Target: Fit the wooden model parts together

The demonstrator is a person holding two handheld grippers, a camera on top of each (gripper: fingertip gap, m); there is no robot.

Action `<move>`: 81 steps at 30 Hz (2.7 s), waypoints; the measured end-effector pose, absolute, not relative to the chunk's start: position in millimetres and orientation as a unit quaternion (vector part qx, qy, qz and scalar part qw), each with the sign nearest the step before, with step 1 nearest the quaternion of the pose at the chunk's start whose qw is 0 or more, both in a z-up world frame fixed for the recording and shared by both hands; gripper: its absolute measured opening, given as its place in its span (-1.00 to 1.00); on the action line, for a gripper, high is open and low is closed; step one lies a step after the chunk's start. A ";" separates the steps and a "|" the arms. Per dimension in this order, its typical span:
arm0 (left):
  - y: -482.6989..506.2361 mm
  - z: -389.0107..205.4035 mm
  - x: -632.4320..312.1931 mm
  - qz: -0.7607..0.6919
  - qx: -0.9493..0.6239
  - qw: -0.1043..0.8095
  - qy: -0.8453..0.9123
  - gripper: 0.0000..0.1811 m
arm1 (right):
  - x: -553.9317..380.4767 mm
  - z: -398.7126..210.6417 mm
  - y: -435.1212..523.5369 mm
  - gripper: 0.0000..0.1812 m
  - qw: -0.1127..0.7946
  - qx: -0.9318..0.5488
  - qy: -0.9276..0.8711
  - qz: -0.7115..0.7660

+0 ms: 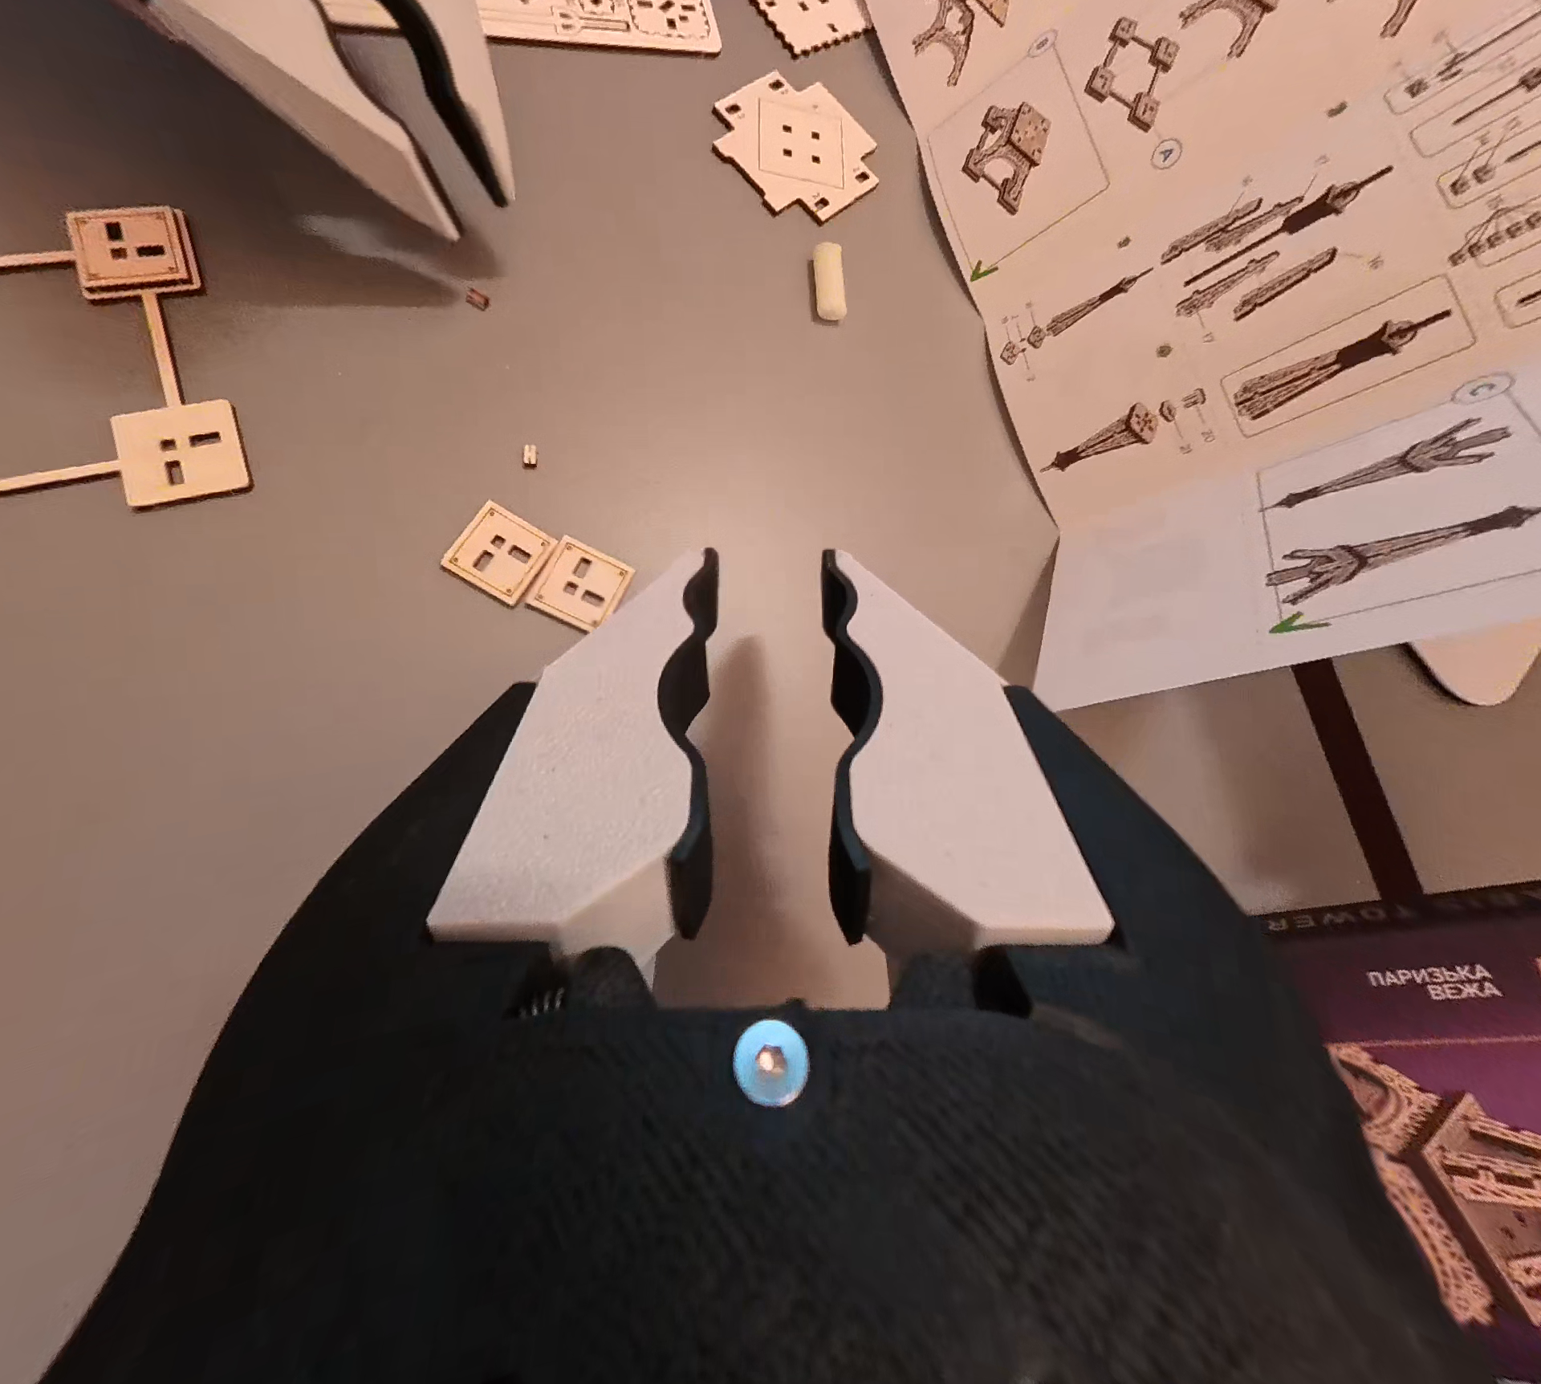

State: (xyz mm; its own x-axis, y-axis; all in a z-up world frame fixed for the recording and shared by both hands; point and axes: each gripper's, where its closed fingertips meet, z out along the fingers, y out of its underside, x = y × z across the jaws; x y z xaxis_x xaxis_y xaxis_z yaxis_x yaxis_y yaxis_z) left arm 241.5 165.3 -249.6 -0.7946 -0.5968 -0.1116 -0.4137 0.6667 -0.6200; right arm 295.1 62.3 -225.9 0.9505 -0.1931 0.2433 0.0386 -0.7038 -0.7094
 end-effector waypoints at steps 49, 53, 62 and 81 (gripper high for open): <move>131.8 -161.1 183.4 -0.238 0.042 0.603 0.760 -1.00 | 176.8 -155.8 135.1 -0.90 0.605 -0.738 0.045 0.296; 131.0 -156.2 184.9 -0.237 0.040 0.608 0.757 -1.00 | 176.6 -155.1 135.6 -0.95 0.608 -0.742 0.035 0.282; 125.3 -141.1 179.1 -0.285 0.040 0.610 0.738 -1.00 | 172.4 -137.7 129.0 -0.99 0.644 -0.692 0.013 0.327; 113.5 -120.5 156.5 -0.380 0.076 0.533 0.753 -0.97 | 148.0 -114.9 119.2 -0.99 0.640 -0.608 -0.012 0.469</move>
State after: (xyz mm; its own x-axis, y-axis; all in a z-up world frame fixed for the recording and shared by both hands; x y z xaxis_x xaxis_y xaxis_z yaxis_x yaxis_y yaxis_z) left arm 156.5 113.5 -120.5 -0.4214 -0.2901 -0.8593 0.5185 0.7003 -0.4907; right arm 148.0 119.2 -114.9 0.5590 0.6159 -0.5551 -0.5866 -0.1794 -0.7897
